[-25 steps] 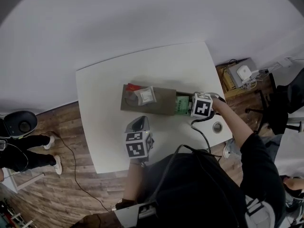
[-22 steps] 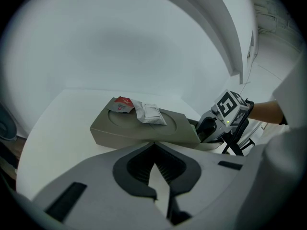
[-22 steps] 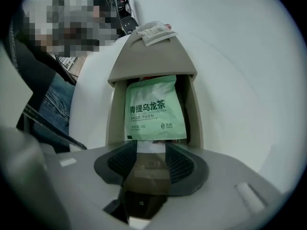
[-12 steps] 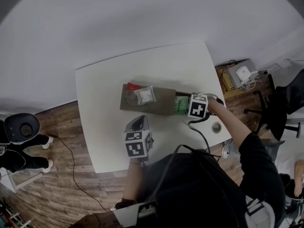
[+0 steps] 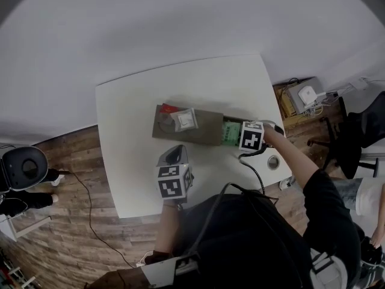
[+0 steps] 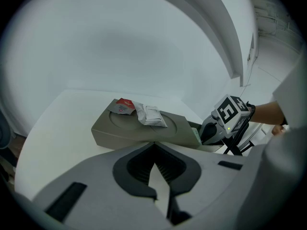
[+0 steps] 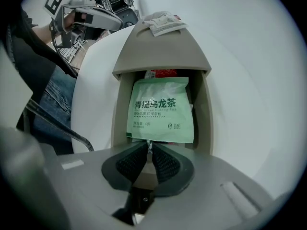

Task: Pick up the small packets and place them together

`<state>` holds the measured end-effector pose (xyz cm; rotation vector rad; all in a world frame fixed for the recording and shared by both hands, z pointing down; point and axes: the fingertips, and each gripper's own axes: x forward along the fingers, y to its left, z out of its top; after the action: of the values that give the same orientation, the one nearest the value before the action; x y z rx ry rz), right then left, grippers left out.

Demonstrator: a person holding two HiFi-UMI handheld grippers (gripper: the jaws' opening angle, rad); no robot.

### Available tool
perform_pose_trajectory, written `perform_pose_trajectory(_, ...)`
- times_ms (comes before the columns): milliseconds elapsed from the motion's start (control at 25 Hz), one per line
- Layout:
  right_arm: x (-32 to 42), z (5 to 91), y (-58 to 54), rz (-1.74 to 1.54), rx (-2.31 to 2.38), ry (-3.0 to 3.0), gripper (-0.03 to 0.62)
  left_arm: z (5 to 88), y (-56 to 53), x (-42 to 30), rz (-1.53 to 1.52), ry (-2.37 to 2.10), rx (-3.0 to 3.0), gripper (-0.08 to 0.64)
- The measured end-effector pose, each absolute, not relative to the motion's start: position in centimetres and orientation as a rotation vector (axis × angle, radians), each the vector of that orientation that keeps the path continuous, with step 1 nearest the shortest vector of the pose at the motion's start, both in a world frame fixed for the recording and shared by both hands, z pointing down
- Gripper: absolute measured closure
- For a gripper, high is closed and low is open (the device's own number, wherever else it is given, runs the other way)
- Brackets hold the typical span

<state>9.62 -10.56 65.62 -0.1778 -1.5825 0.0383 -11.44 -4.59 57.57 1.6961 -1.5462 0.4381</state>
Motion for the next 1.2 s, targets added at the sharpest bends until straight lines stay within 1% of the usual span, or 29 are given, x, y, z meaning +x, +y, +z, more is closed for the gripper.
perform_pose_trajectory(200,9.7,65.5,-10.4,0.057,-0.187,-1.593,0.566,57.6,-4.5,-11.7,0.439,-1.548,1.693,0.563)
perform_pose_trajectory(560,10.9,64.5,-11.0,0.049,-0.158,-1.585,0.569,57.7,-4.7,-11.7,0.435,-1.549,1.697,0.563)
perform_pose_trajectory(1200,13.7,59.8,-12.3,0.017,-0.054,-1.609,0.569,57.1,-4.9,-11.3,0.435,-1.555,1.718,0.563)
